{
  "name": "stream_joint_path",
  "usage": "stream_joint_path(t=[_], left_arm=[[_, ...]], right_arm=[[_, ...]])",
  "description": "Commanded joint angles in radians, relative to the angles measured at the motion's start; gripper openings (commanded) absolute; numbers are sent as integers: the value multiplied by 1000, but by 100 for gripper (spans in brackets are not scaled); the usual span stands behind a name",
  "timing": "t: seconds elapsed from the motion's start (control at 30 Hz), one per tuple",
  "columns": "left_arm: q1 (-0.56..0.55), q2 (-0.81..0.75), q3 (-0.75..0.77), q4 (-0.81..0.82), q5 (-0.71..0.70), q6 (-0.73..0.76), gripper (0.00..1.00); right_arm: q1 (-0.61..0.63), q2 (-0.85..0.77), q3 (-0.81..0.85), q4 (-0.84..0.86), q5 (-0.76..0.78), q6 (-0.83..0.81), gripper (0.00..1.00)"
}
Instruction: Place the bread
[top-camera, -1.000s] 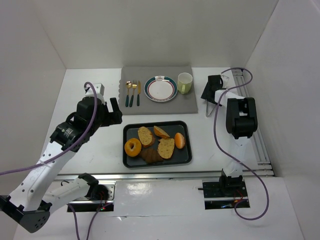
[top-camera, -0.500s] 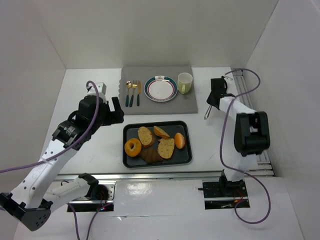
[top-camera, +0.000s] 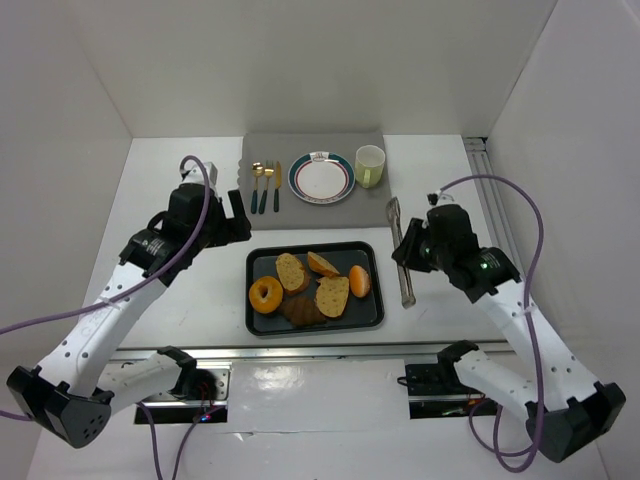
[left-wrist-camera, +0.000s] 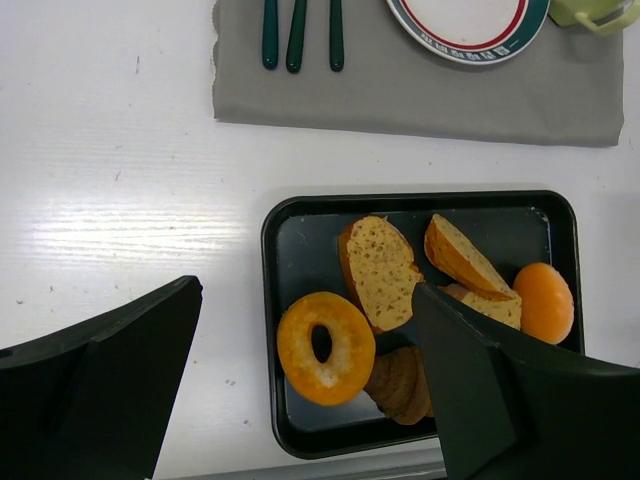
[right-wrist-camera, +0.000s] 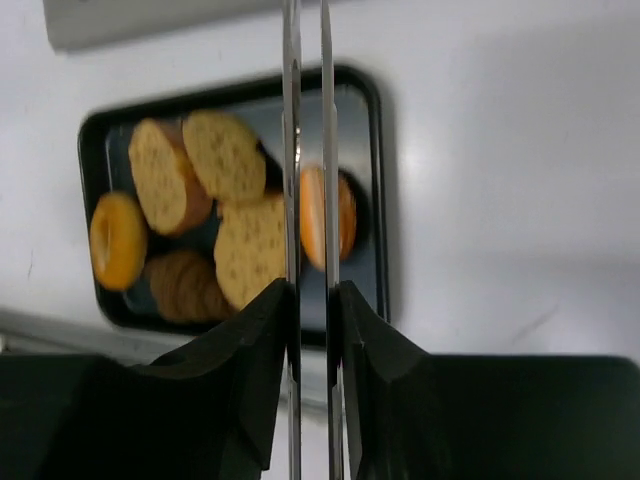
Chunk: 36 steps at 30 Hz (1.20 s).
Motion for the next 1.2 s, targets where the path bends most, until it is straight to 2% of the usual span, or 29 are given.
stream_joint_path(t=[0.0,0.1,0.37,0.87,1.17], left_arm=[[19,0,35,50,15,-2,100],[19,0,35,61,24,-2,100],[28,0,35,61,24,7,100],[28,-18,7,70,34,16,100],[28,-18,7,70,34,16,100]], right_arm=[[36,-67,56,-322,-61,57,35],[36,-76,90,-416,-97,57,39],[45,-54,113,-463,-183,37,53],[120,33,26,-288,-216,37,62],[148,116,-31,-194,-191,37,62]])
